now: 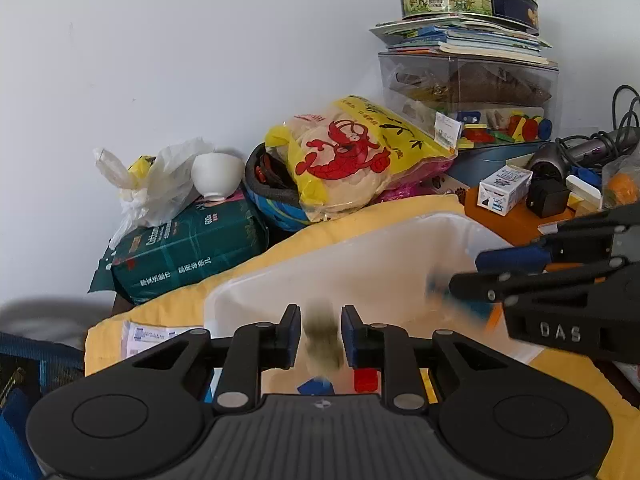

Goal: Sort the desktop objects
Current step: 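Carry both figures over the white bin and open both tools, then return to the pile and grasp a wooden cube with the right tool, then grasp the other wooden cube with the left tool, then carry both wooden cubes over the white bin and open both tools, then move both open tools back over the toy pile, then grasp the green toy car with the left tool while the right tool grasps the white-green car, then carry both toy cars over the white bin and open both tools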

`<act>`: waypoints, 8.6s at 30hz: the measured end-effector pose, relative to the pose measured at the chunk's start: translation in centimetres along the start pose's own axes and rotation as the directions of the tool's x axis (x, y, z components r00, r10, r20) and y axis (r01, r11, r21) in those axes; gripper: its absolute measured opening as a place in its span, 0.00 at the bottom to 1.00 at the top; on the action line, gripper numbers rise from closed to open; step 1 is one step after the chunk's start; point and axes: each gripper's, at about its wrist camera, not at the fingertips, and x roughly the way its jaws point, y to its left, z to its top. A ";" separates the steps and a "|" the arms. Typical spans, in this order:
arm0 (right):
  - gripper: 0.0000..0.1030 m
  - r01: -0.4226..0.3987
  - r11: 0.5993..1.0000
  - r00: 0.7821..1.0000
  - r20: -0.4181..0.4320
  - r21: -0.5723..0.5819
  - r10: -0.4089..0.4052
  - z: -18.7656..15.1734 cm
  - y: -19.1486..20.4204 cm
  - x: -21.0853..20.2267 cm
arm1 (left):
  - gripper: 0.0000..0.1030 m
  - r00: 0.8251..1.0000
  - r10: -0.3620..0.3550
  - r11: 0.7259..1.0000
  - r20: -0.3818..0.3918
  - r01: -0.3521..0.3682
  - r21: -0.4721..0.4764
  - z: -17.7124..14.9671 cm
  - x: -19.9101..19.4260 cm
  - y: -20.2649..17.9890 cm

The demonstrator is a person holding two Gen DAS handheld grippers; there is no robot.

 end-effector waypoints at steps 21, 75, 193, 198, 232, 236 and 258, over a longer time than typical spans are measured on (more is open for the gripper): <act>0.47 -0.088 0.993 0.994 0.063 -0.077 0.093 -3.8 0.3 -8.3 | 0.70 0.994 -0.029 0.994 -0.106 0.018 -0.103 -9.8 -8.7 -0.9; 0.32 -0.120 0.992 0.967 -0.232 -0.034 0.109 -18.4 2.6 -8.1 | 0.35 0.962 -0.097 0.981 -0.256 0.049 -0.189 -17.5 -8.6 -0.2; 0.44 -0.114 0.943 0.973 -0.225 -0.311 0.043 -18.1 7.9 -6.3 | 0.34 0.965 0.005 0.898 -0.263 0.111 0.425 -18.5 -4.4 -9.7; 0.44 -0.130 0.960 0.980 -0.176 -0.247 0.087 -16.5 8.1 -6.5 | 0.31 0.947 -0.107 0.986 -0.304 0.141 0.093 -18.4 -5.3 -6.2; 0.20 -0.328 0.926 0.857 -0.353 0.187 0.375 -20.7 3.3 -8.6 | 0.19 0.907 -0.326 0.888 -0.267 0.197 -0.416 -22.1 -8.3 -3.5; 0.20 -0.338 0.896 0.833 -0.352 0.288 0.427 -21.5 2.5 -7.7 | 0.21 0.870 -0.428 0.781 -0.246 0.220 -0.584 -23.6 -7.8 -3.0; 0.45 -0.195 0.961 0.919 -0.378 -0.193 0.111 -21.1 6.6 -8.0 | 0.50 0.932 -0.034 0.999 -0.361 0.038 0.004 -21.6 -9.1 -9.3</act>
